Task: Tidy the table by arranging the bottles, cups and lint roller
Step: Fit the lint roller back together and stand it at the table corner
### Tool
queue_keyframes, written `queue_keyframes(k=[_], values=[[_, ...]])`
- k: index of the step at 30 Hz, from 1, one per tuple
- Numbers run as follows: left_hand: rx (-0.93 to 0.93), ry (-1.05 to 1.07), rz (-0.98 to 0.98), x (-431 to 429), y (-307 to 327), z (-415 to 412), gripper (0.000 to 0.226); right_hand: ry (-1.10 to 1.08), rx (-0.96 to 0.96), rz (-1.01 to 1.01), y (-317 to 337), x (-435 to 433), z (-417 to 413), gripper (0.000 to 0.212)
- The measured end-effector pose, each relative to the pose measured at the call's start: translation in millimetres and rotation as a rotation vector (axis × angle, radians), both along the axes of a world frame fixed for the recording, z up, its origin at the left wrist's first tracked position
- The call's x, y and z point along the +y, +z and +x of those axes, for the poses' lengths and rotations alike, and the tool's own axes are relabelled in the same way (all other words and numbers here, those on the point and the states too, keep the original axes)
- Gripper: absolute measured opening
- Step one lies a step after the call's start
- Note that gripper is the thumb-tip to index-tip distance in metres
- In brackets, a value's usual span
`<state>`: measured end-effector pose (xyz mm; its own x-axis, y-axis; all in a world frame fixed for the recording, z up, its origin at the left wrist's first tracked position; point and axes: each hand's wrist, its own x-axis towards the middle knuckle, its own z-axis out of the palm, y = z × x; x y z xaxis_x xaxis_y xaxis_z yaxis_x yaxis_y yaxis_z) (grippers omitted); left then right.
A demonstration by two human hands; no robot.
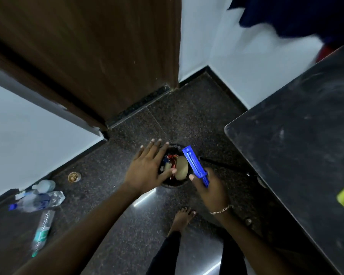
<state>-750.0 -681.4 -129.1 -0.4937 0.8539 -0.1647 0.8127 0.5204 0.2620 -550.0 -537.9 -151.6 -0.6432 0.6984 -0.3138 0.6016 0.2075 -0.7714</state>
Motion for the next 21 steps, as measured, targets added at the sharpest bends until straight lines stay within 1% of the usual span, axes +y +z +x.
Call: queue_keyframes(k=[2,4,6,10,12,16,21], values=[[0.023,-0.050,0.028,9.3,32.7,0.1,0.092,-0.031,0.031,0.035,30.4,-0.1,5.8,0.029],[0.066,-0.129,0.092,23.4,91.5,10.0,0.093,-0.119,0.069,0.097,89.2,1.4,22.8,0.034],[0.083,-0.179,0.112,31.8,122.2,17.6,0.093,-0.179,0.094,0.153,119.3,0.0,31.9,0.037],[0.104,-0.185,0.092,33.9,127.2,23.9,0.093,-0.180,0.079,0.191,130.5,6.5,32.2,0.039],[0.104,-0.175,0.112,35.9,135.1,29.8,0.093,-0.190,0.108,0.213,139.9,10.7,35.8,0.040],[0.102,-0.235,0.186,55.3,173.5,50.8,0.093,-0.291,0.140,0.278,181.8,22.0,60.5,0.039],[0.115,-0.325,0.236,83.1,196.0,80.5,0.092,-0.418,0.170,0.382,213.6,31.3,94.6,0.037]])
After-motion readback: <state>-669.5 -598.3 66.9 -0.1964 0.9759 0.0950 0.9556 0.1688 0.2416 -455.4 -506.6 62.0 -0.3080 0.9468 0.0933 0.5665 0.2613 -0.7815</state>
